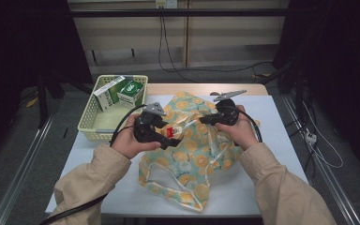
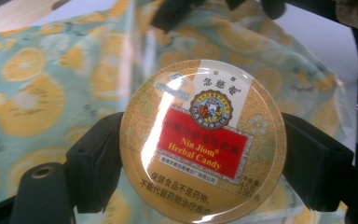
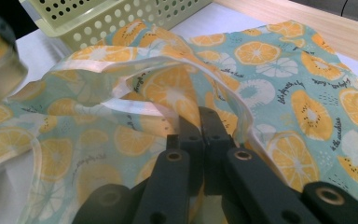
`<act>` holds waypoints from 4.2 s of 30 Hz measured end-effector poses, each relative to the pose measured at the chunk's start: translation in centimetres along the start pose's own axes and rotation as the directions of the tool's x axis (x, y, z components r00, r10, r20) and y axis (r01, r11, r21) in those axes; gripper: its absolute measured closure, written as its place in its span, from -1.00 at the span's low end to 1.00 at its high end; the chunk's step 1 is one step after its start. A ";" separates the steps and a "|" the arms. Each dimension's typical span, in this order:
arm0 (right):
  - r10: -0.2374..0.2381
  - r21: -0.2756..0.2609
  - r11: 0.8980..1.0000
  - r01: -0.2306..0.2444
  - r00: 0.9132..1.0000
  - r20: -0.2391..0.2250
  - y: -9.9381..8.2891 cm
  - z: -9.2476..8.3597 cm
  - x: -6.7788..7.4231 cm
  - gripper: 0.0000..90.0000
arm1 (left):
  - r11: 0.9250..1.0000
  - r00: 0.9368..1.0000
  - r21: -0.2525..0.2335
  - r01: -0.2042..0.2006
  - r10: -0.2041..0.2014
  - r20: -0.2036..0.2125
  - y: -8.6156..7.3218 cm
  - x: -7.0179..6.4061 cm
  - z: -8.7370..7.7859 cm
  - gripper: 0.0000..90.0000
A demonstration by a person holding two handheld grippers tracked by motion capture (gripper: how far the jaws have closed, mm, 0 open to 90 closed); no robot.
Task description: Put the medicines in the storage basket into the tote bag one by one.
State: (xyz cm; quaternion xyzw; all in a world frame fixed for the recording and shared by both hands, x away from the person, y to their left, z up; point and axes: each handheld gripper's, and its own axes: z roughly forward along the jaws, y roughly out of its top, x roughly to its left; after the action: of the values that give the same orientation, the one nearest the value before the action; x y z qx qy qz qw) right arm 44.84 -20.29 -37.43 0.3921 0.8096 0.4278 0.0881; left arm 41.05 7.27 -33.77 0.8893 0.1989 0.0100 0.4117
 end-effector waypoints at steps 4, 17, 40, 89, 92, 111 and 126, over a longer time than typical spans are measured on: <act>0.008 0.005 1.000 -0.008 1.000 0.011 -0.1 0.5 -0.4 0.99 | 1.000 1.000 -0.007 -0.005 0.005 0.023 -0.2 -0.9 1.3 -0.54; 0.058 0.000 0.998 -0.058 0.998 0.028 0.7 2.0 -2.2 0.99 | 0.999 1.000 0.028 -0.019 0.019 -0.001 -0.9 -0.6 7.0 -0.54; 0.056 -0.008 0.998 -0.056 0.998 0.001 0.4 0.9 -2.2 0.99 | 0.999 0.989 0.035 0.037 -0.032 -0.143 -0.2 3.7 13.3 -0.55; 0.108 -0.033 0.994 -0.106 0.992 0.070 1.0 0.0 -3.7 0.99 | 0.995 0.976 -0.059 0.086 -0.096 -0.195 0.2 6.4 0.9 -0.75; 0.105 -0.034 0.994 -0.103 0.992 0.069 1.1 -0.2 -3.6 0.99 | 0.994 0.971 -0.057 0.096 -0.106 -0.213 0.0 7.3 0.0 -0.76; 0.100 -0.043 0.994 -0.098 0.993 0.064 1.1 -1.1 -3.5 0.99 | 0.981 0.937 -0.094 0.168 -0.188 -0.295 -1.8 11.1 -3.4 -0.78; 0.092 -0.034 0.995 -0.090 0.994 0.052 0.9 -1.3 -3.4 0.99 | 0.978 0.912 -0.082 0.193 -0.210 -0.352 -3.4 14.0 -4.0 -0.81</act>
State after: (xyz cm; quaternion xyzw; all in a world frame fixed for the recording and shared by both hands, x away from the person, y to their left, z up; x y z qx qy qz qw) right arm 47.00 -23.17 -36.59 0.4384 0.7814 0.4334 0.0965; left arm 52.04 17.25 -35.66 0.8377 0.3610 0.1341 0.3873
